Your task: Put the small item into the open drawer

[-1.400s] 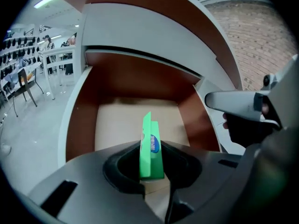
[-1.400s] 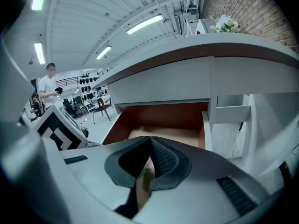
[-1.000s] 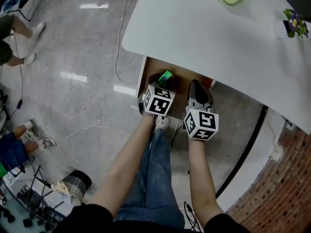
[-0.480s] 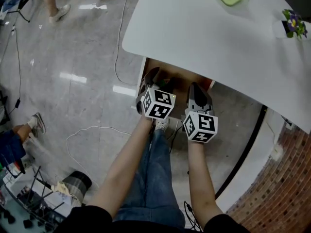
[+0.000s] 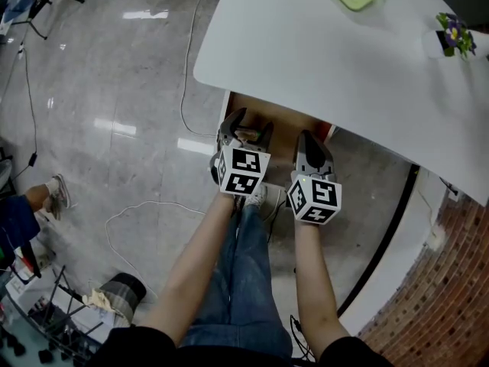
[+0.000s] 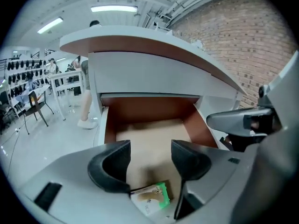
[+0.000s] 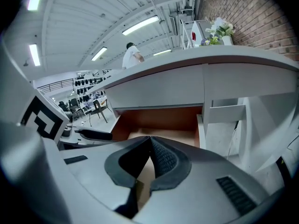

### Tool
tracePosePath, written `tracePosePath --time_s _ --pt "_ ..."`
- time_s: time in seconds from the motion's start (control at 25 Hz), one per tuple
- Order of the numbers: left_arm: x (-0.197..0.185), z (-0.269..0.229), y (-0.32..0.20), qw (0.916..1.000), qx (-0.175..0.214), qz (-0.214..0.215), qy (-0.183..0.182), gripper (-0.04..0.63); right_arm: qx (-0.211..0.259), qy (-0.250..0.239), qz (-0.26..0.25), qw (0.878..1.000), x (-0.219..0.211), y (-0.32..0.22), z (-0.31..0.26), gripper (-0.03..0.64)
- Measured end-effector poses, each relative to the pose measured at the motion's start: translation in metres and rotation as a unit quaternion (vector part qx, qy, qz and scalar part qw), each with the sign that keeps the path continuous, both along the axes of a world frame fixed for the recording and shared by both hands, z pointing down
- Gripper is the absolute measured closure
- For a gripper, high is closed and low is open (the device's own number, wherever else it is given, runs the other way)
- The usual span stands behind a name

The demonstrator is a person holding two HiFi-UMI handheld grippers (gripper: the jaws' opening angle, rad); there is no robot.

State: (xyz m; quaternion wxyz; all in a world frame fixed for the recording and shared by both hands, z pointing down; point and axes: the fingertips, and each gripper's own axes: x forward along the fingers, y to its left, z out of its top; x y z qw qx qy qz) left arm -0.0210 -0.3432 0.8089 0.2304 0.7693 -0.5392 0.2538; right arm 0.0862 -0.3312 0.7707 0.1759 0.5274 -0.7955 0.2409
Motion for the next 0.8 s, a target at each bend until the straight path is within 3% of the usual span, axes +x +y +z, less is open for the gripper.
tracePosePath --time_s 0.16,0.36,0.44,0.8 --pt "-0.004 -0.028 0.01 0.9998 0.008 -0.005 0.019 0.337 0.006 0.0 0.003 1.0 0.0 0.006 -0.022 0.615" --pt "-0.018 -0.102 0.033 0.9991 0.032 -0.014 0.023 0.463 0.008 -0.009 0.014 1.0 0.002 0.026 -0.074 0.615" --pt "-0.023 -0.141 0.031 0.9977 0.058 -0.021 0.027 0.509 0.023 -0.014 0.017 0.999 0.004 0.026 -0.103 0.615" --pt "-0.034 -0.313 0.033 0.9837 0.175 -0.011 0.04 0.562 0.107 -0.04 0.041 0.993 0.018 0.031 -0.251 0.615"
